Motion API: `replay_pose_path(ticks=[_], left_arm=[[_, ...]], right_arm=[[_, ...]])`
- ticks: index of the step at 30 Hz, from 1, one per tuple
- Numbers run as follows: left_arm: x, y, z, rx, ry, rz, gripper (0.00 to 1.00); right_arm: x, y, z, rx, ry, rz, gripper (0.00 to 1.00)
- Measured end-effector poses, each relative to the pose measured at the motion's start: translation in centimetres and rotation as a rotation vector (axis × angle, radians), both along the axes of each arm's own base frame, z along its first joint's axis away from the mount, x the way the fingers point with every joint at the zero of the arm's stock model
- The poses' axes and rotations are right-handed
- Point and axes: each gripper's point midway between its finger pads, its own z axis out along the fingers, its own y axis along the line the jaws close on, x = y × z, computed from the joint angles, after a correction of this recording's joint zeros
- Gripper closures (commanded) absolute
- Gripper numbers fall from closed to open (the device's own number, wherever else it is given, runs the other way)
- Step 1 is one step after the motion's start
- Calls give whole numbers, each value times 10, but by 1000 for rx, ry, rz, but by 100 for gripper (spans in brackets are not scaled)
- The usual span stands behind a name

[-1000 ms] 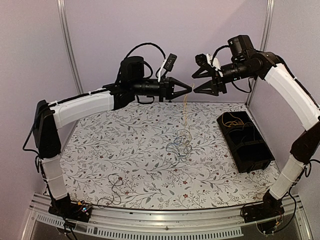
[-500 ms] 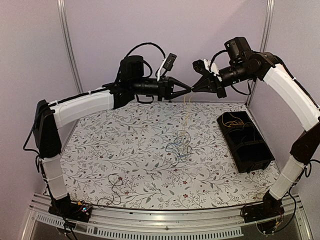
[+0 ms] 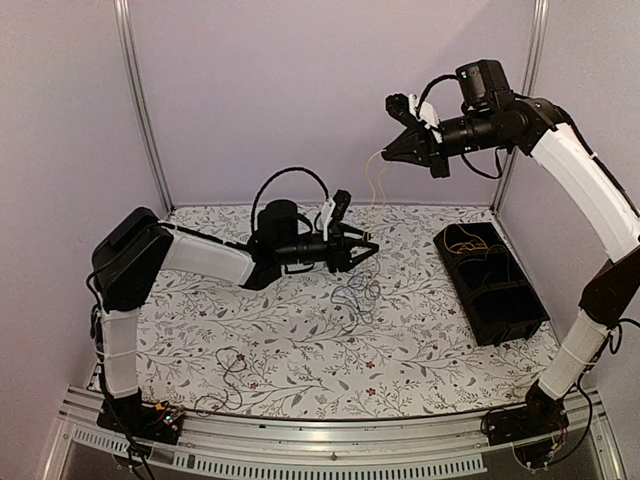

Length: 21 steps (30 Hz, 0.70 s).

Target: Untangle the cables

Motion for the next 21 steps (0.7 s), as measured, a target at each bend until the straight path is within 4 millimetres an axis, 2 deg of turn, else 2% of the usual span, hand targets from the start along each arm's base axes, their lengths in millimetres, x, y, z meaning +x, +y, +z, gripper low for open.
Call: replay_pose_path(ticks=[3,8,13,17,21], left_arm=[[6,-11,-36,-2,37,20,49],[20,-28,-91,5,120,47,67],[36,-36,-133,28,210,98,69],[44,-32,-158,77,262,152,74],[53,-25,-171,112,297,212,81]], right_arm=[[4,-1,17,38,-18,-20,100],[12,-6,39,106,-24,-49,100],[27,-22,67,186,-32,-90,100],[42,-55,112,294,-75,-135,100],[49,-98,161,390,-156,-200,100]])
